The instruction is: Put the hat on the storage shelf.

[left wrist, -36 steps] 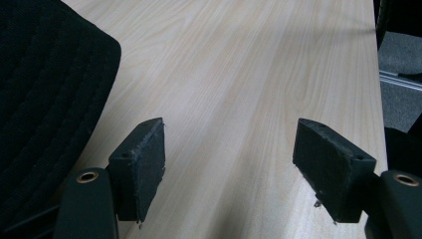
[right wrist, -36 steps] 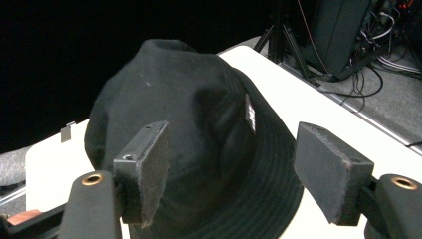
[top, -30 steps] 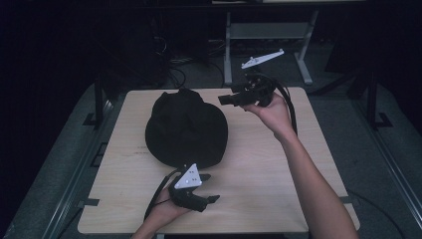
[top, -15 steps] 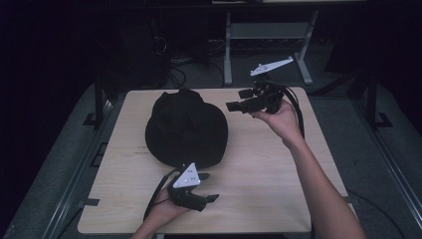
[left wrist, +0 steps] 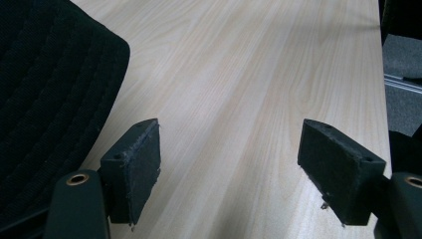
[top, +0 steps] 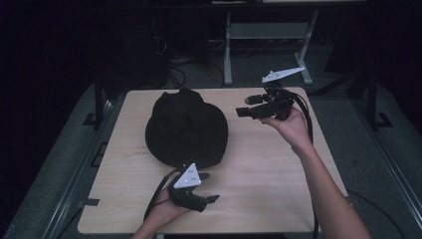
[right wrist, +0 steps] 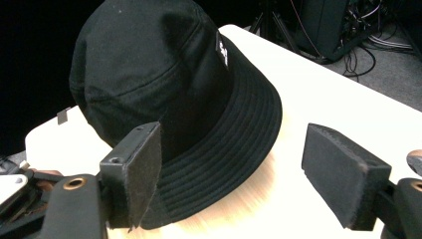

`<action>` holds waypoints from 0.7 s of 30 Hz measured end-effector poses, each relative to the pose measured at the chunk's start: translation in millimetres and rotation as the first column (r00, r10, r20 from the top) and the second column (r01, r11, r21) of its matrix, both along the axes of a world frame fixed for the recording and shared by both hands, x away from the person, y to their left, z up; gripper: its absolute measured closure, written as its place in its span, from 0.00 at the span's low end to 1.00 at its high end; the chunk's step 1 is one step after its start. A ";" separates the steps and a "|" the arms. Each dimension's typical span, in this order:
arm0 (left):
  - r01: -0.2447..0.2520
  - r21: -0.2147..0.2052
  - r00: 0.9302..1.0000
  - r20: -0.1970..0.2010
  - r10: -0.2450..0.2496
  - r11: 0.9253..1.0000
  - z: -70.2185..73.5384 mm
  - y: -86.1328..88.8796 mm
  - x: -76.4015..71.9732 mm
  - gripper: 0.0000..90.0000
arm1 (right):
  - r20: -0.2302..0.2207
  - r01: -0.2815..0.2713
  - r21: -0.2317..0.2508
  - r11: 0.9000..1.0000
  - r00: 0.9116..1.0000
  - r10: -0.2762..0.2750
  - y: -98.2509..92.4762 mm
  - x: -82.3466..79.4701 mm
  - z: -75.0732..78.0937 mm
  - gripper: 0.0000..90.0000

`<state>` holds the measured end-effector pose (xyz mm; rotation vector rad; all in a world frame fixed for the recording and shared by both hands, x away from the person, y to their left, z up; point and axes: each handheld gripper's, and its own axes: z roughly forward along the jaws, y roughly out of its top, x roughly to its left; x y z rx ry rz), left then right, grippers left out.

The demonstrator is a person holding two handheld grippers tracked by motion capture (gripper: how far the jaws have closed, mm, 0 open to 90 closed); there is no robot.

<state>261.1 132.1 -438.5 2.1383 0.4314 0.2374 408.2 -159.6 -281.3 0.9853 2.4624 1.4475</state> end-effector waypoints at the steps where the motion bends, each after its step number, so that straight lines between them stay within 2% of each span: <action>1: -0.001 0.000 1.000 -0.002 0.001 1.000 0.0 0.3 0.1 0.27 | -0.005 0.003 0.007 1.000 1.000 -0.003 -2.0 -1.0 -1.2 0.25; 5: -0.003 0.000 1.000 0.002 0.003 1.000 0.2 1.2 0.0 0.27 | -0.011 0.020 0.030 0.999 1.000 -0.020 -11.6 -3.7 -7.9 0.25; 11: -0.006 0.005 1.000 0.002 0.006 1.000 1.3 3.3 0.3 0.27 | -0.019 0.028 0.038 0.999 0.999 -0.028 -21.0 -9.0 -16.4 0.25; 21: -0.010 0.003 1.000 -0.002 0.010 1.000 0.9 3.9 0.4 0.27 | -0.037 0.045 0.023 0.999 0.998 -0.044 -35.7 -19.1 -33.5 0.25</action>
